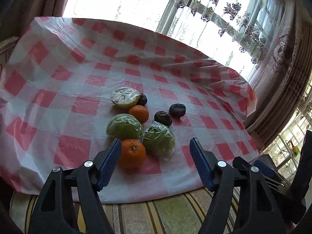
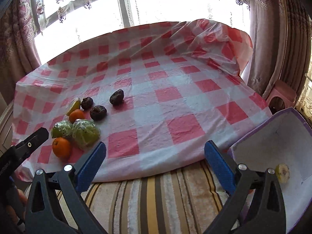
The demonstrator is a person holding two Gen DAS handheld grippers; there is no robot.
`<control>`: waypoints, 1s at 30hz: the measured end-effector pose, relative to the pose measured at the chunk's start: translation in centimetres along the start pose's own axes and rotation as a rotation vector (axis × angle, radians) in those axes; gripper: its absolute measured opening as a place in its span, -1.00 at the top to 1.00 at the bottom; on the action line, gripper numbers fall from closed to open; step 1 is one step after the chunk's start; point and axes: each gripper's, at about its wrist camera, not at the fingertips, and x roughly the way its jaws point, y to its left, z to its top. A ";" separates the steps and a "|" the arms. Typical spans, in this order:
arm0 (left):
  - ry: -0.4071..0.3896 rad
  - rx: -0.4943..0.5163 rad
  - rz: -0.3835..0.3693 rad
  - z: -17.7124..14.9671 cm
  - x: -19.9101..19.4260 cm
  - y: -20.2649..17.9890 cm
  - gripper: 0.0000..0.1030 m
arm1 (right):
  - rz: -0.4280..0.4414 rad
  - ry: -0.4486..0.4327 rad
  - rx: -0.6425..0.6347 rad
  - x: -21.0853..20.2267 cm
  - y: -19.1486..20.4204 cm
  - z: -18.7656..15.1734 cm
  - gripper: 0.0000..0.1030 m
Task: Organize fruits
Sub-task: 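Move both tools back over the fruits on the checked cloth, then grasp the wrapped green fruit with the left tool while the right tool grasps another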
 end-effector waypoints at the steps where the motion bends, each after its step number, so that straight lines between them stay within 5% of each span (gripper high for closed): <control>1: 0.013 -0.010 0.002 0.0 0.2 0.4 -0.31 | 0.000 -0.004 -0.020 0.0 0.6 0.0 -0.96; 12: 0.041 -0.060 0.046 0.5 1.0 3.4 -0.27 | 0.051 0.040 -0.181 2.8 6.4 0.3 -0.96; 30: 0.177 0.013 0.101 2.8 7.0 3.3 -0.28 | 0.073 0.163 -0.335 8.6 10.8 1.3 -0.96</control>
